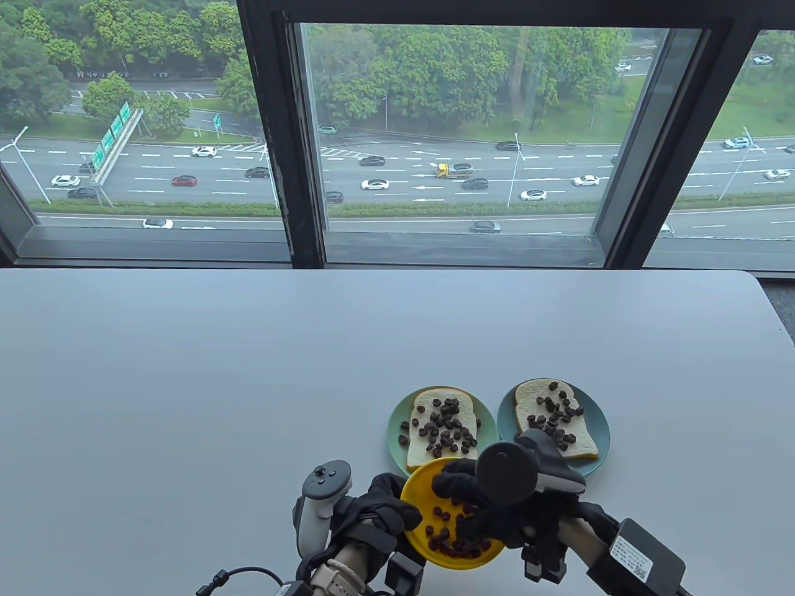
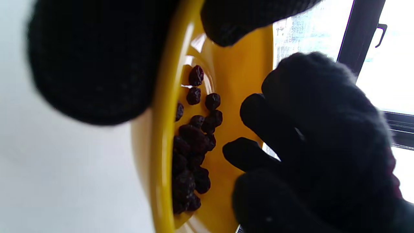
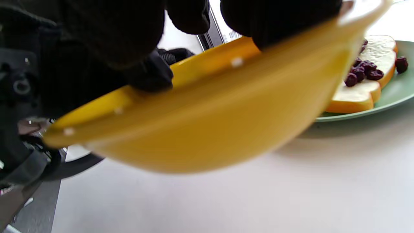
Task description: Sprinkle cranberries onto toast
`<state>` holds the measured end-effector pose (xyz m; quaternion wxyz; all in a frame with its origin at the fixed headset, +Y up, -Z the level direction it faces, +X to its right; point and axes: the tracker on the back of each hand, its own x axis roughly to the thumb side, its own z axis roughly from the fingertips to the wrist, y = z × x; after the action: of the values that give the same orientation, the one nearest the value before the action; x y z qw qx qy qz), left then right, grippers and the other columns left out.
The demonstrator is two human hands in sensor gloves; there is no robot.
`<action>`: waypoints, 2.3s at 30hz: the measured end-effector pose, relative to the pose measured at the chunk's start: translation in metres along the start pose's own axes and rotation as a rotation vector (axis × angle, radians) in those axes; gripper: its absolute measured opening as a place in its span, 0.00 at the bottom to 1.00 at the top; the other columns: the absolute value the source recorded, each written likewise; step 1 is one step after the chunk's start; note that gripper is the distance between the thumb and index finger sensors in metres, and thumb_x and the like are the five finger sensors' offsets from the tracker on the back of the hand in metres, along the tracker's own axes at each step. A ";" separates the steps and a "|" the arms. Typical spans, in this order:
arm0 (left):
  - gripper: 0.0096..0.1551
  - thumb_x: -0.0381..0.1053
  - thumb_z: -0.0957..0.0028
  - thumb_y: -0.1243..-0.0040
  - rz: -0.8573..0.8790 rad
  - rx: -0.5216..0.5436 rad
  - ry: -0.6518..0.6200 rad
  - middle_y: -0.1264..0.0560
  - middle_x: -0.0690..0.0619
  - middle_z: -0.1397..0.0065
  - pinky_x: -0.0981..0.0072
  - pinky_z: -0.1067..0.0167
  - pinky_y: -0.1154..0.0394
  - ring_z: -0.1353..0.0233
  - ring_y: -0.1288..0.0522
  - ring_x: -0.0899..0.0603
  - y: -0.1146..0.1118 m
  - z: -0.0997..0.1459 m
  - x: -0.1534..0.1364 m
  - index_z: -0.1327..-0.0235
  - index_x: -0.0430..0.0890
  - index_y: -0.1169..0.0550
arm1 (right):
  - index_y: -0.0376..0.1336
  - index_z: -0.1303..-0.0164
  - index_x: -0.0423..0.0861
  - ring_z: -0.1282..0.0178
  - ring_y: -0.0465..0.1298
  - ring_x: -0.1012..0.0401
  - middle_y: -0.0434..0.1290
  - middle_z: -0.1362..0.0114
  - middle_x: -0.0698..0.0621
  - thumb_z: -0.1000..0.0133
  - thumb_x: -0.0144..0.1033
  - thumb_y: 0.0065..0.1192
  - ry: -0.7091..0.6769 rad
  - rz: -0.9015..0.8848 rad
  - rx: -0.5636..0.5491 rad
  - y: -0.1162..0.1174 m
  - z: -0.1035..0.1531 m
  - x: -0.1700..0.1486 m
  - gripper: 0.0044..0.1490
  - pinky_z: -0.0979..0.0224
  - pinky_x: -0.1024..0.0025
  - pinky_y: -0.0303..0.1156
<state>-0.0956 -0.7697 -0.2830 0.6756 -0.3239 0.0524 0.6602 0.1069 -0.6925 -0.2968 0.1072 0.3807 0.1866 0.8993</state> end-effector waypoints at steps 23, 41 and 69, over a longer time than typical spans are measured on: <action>0.34 0.38 0.57 0.39 -0.047 -0.026 0.019 0.34 0.36 0.49 0.59 0.79 0.11 0.62 0.27 0.35 -0.015 -0.002 -0.004 0.40 0.45 0.41 | 0.69 0.61 0.61 0.54 0.80 0.57 0.73 0.42 0.53 0.65 0.36 0.72 -0.006 0.484 -0.180 0.028 0.000 0.035 0.22 0.63 0.86 0.86; 0.34 0.39 0.57 0.39 -0.044 -0.032 0.048 0.34 0.36 0.48 0.60 0.78 0.11 0.62 0.27 0.35 -0.011 -0.004 -0.008 0.39 0.45 0.41 | 0.71 0.62 0.61 0.56 0.80 0.57 0.74 0.44 0.52 0.66 0.36 0.72 0.301 0.085 -0.437 -0.048 0.034 -0.076 0.21 0.65 0.88 0.87; 0.34 0.39 0.56 0.39 -0.057 -0.017 0.074 0.35 0.36 0.48 0.60 0.77 0.11 0.61 0.27 0.35 -0.008 -0.008 -0.011 0.39 0.45 0.42 | 0.67 0.48 0.56 0.48 0.81 0.55 0.71 0.38 0.48 0.57 0.39 0.62 0.850 -0.200 -0.509 -0.011 0.052 -0.224 0.24 0.55 0.77 0.86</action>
<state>-0.0863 -0.7825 -0.2809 0.6890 -0.3552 0.0626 0.6286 0.2993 -0.7441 -0.4125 0.1966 -0.0768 0.0241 0.9772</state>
